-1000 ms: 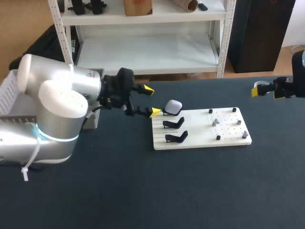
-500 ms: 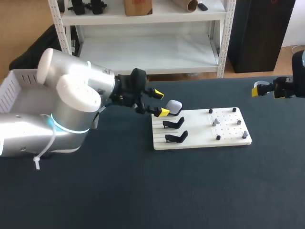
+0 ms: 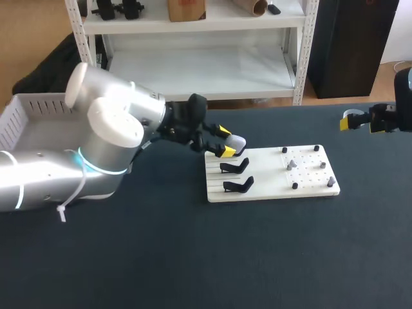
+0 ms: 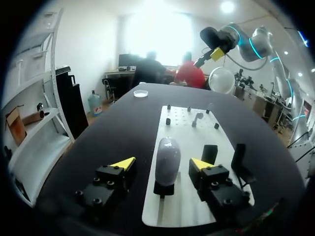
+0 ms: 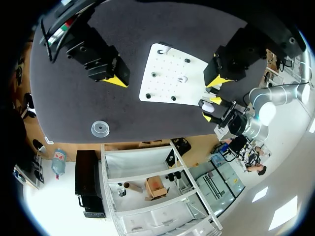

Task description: Pick up each earbud case from the left stands, insert the matching earbuds, close the lid, and place the case in the box.

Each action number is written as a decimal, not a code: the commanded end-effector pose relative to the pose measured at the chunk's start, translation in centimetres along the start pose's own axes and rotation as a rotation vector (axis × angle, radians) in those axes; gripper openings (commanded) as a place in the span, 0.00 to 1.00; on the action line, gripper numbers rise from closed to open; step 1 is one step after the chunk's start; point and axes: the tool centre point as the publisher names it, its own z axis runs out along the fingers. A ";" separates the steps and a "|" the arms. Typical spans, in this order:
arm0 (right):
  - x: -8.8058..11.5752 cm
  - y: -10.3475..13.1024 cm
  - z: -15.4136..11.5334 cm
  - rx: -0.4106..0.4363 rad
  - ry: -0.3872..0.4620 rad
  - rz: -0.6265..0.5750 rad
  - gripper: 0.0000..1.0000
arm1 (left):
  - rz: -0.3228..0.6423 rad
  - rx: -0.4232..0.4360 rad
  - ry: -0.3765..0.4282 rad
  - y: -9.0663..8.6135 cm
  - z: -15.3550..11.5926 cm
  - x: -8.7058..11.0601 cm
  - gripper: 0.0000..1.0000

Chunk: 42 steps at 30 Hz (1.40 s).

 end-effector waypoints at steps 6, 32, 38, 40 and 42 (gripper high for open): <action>0.0 0.2 -0.2 0.006 0.000 0.001 1.00 | 0.009 0.031 0.004 0.2 0.9 0.3 0.60; 0.0 0.2 -0.2 0.006 0.000 0.001 1.00 | -0.007 0.030 -0.057 -1.2 -0.6 -0.9 0.00; 0.0 0.2 -0.2 0.006 0.000 0.001 1.00 | 0.021 0.002 -0.070 -3.6 -3.1 -4.2 0.00; 0.0 0.2 -0.2 0.006 0.000 0.001 1.00 | 0.034 -0.014 -0.082 -4.4 -3.6 -5.3 0.00; 0.0 0.2 -0.2 0.006 0.000 0.001 1.00 | 0.037 -0.009 -0.090 -4.8 -3.7 -6.0 0.00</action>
